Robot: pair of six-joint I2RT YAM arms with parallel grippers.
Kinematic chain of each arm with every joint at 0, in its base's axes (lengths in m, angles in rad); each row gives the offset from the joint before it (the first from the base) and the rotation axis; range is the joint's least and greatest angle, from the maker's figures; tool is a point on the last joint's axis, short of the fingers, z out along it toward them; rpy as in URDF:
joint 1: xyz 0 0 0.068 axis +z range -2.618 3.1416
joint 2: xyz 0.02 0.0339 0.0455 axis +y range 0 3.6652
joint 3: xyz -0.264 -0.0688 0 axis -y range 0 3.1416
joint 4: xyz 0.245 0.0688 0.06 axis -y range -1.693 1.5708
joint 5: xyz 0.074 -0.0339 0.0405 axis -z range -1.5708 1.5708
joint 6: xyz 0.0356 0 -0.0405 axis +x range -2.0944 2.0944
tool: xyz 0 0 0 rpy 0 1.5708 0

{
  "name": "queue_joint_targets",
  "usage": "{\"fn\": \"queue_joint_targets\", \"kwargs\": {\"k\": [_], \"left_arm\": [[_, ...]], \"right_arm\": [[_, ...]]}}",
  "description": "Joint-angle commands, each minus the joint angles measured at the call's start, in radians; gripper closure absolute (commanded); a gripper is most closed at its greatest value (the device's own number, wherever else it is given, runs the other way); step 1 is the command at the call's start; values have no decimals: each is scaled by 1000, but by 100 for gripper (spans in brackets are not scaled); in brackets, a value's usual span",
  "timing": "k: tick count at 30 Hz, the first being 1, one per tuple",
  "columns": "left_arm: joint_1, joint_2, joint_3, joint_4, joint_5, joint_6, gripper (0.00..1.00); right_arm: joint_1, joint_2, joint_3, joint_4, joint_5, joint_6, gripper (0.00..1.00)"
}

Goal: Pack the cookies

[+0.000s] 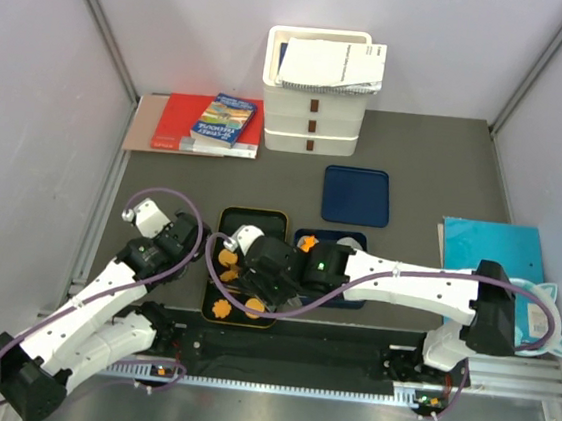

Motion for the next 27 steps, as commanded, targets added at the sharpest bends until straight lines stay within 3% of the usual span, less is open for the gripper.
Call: {"fn": "queue_joint_targets", "kwargs": {"k": [1, 13, 27], "left_arm": [[-4, -14, 5, -8, -24, -14, 1], [-4, -11, 5, -6, -21, -11, 1], [-4, -8, -4, 4, -10, -9, 1]], "right_arm": [[16, 16, 2, 32, 14, 11, 54], [16, 42, -14, 23, 48, 23, 59], [16, -37, -51, -41, 145, 46, 79]]}}
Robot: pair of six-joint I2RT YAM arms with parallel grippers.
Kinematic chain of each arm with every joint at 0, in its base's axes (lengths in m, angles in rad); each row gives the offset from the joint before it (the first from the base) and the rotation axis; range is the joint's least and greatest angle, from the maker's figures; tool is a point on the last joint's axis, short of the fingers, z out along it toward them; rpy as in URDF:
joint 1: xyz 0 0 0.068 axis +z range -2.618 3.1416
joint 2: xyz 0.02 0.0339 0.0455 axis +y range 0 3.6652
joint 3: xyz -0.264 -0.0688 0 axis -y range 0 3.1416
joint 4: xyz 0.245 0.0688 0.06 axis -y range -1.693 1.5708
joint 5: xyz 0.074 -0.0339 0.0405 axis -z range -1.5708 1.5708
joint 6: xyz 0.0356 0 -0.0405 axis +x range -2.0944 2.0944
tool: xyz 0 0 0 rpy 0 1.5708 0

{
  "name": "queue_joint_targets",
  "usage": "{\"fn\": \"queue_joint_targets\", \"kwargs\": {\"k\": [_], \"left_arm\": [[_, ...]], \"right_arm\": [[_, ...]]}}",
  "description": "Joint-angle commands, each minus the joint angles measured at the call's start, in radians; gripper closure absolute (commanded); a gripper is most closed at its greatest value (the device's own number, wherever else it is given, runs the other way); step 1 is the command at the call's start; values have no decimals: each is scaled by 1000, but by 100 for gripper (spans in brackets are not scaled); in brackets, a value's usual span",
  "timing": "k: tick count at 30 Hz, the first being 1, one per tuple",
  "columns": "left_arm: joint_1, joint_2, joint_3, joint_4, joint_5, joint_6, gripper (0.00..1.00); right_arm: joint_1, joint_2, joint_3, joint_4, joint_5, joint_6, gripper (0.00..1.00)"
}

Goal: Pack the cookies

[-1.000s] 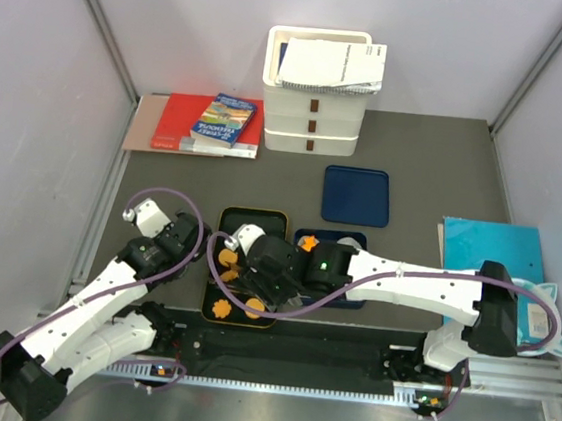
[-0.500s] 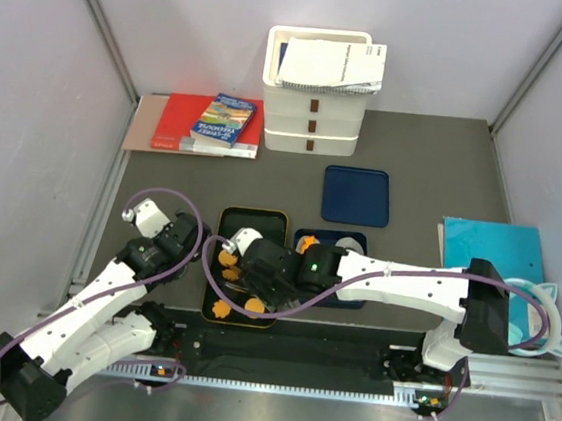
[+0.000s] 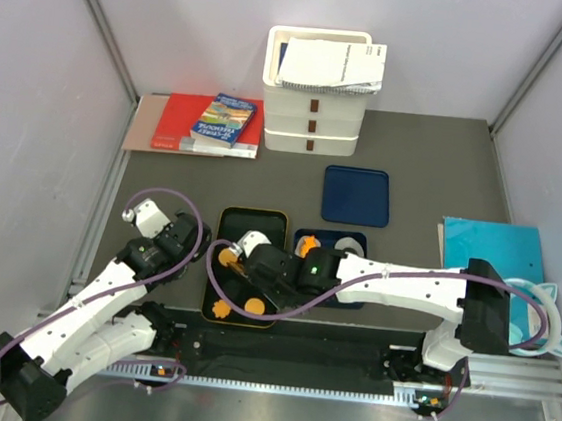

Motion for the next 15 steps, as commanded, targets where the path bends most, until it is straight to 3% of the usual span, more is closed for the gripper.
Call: {"fn": "queue_joint_targets", "kwargs": {"k": [1, 15], "left_arm": [[-4, -6, -1, 4, -12, -8, 1], [-3, 17, -4, 28, -3, 9, 1]], "right_arm": [[14, -98, 6, -33, 82, 23, 80], [15, -364, 44, -323, 308, 128, 80]]}}
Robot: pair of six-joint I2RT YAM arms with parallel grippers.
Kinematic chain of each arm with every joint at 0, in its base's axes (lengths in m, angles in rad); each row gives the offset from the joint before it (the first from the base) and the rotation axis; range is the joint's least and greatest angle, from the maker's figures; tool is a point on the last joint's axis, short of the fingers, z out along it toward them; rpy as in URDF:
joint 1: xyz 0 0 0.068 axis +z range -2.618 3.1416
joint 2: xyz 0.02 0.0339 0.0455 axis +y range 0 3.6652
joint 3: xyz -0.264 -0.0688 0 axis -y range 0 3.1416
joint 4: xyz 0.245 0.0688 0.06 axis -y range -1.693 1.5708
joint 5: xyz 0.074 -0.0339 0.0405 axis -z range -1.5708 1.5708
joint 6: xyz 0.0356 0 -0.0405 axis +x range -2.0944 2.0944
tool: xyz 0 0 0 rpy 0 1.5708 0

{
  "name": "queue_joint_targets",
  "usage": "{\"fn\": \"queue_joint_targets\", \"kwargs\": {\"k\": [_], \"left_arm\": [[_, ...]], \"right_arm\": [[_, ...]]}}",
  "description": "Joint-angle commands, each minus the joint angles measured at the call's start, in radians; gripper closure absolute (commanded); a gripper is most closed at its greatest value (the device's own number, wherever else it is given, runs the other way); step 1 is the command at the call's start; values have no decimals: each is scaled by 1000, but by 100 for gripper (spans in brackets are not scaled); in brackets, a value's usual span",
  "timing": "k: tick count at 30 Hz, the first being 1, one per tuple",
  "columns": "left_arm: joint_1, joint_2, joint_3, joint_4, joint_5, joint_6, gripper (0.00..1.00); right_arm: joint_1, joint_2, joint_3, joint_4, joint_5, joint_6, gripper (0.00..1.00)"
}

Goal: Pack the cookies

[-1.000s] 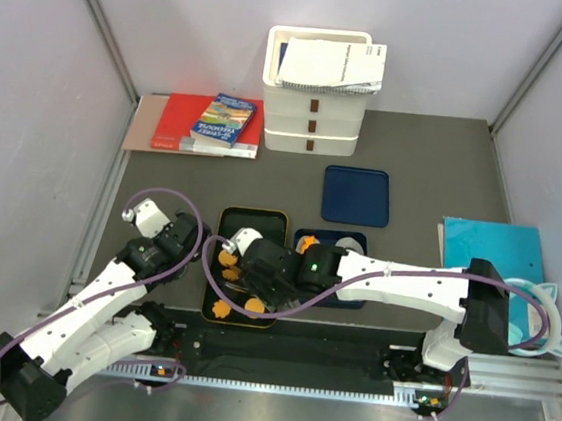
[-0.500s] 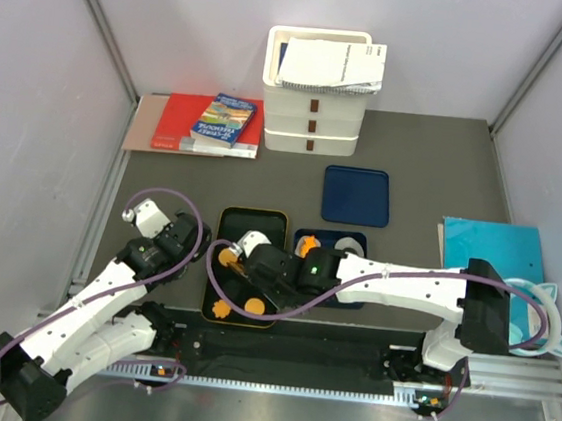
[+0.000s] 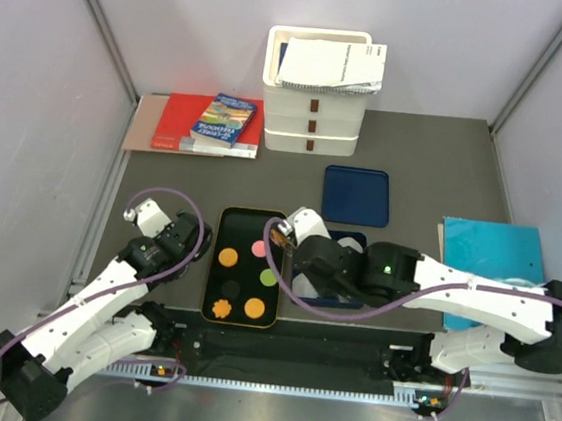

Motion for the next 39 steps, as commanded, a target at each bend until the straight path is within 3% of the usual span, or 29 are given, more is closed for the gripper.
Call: {"fn": "queue_joint_targets", "kwargs": {"k": [1, 14, 39], "left_arm": [[-4, 12, -4, 27, -4, 9, 1], [-4, 67, -16, 75, 35, 29, 1], [-4, 101, -31, 92, 54, 35, 1]], "right_arm": [[15, -102, 14, -134, 102, 84, 80], [15, -238, -137, -333, 105, 288, 80], [14, -191, -175, -297, 105, 282, 72]]}}
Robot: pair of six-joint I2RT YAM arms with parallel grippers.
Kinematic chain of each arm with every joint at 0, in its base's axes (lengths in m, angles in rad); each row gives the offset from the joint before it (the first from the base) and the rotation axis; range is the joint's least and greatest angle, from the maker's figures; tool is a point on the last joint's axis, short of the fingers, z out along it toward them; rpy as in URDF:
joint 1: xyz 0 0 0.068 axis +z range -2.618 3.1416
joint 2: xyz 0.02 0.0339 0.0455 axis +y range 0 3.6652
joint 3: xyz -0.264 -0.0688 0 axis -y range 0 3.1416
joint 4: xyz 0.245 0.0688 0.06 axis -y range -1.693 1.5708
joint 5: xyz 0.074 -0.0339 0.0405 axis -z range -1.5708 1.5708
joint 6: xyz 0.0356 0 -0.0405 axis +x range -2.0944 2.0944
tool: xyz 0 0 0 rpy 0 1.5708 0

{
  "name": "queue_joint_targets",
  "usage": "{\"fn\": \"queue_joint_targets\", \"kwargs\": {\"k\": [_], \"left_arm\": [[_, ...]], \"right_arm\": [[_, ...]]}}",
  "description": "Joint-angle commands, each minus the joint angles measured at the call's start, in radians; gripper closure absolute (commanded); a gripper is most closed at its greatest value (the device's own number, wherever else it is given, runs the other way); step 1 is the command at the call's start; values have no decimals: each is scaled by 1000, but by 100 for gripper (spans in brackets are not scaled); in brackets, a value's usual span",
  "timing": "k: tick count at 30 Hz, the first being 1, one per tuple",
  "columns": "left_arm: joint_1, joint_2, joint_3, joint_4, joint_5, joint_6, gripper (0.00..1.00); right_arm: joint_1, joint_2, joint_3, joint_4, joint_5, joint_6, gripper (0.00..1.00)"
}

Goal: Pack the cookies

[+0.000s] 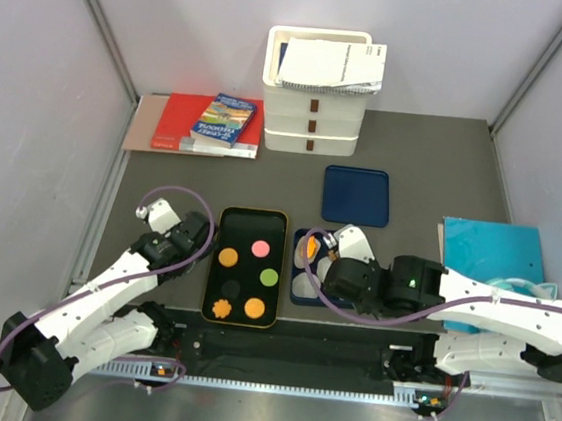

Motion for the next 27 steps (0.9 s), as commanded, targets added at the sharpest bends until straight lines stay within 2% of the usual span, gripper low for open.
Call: {"fn": "queue_joint_targets", "kwargs": {"k": [1, 9, 18, 22, 27], "left_arm": [[-4, 0, -12, 24, -5, 6, 1], [-4, -5, -15, 19, -11, 6, 1], [-4, -9, -15, 21, -13, 3, 1], [-3, -5, -17, 30, -8, 3, 1], [-4, -9, -11, 13, -8, 0, 1]], "right_arm": [[15, 15, -1, 19, 32, -1, 71], [14, 16, 6, 16, 33, 4, 55], [17, -22, 70, 59, 73, -23, 54], [18, -9, 107, 218, 9, -126, 56], [18, 134, 192, 379, -95, -261, 57]]}}
